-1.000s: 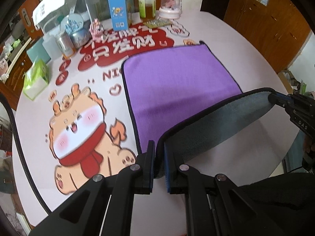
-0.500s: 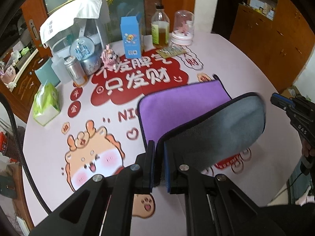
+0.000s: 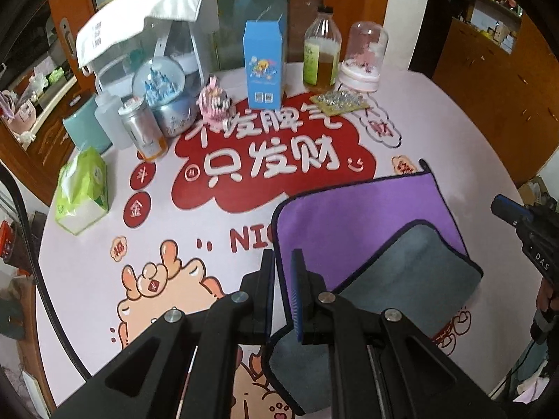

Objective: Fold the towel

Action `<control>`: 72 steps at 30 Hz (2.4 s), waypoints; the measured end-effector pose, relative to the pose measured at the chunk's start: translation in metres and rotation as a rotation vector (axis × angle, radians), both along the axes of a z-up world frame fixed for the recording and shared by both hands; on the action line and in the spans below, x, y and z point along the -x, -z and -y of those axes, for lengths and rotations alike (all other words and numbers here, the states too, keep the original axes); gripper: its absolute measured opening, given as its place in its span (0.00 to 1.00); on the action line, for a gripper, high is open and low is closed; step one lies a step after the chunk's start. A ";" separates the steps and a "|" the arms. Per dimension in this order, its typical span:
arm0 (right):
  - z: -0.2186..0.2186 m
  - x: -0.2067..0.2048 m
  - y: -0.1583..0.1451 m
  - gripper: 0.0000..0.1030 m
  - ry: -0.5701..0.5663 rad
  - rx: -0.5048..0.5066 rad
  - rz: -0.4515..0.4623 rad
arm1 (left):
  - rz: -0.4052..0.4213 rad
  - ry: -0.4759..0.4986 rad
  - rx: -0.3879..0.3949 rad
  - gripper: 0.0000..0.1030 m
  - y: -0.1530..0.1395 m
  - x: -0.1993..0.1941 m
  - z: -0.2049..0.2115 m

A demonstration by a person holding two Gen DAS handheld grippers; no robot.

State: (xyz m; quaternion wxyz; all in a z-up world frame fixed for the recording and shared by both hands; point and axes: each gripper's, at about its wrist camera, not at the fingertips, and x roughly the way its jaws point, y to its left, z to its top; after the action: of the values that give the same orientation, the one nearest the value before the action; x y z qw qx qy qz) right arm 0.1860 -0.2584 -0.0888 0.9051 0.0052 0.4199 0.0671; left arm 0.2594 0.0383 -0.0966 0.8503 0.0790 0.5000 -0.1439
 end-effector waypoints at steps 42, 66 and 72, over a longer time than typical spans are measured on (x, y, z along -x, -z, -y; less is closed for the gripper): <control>-0.024 0.112 -0.044 0.83 0.076 -0.106 -0.034 | 0.005 -0.215 0.027 0.91 -0.041 0.137 -0.005; -0.026 0.229 -0.108 0.95 0.109 -0.160 -0.043 | 0.153 -0.159 0.097 0.92 -0.105 0.266 0.038; -0.027 0.241 -0.110 0.95 0.133 -0.166 -0.050 | 0.162 -0.164 0.087 0.92 -0.098 0.276 0.045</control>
State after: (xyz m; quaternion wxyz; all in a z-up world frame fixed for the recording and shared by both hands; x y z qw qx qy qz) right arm -0.0548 -0.2312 0.0208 0.8931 0.1098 0.4342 0.0412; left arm -0.0167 -0.0064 0.0016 0.8995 0.0125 0.4277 -0.0887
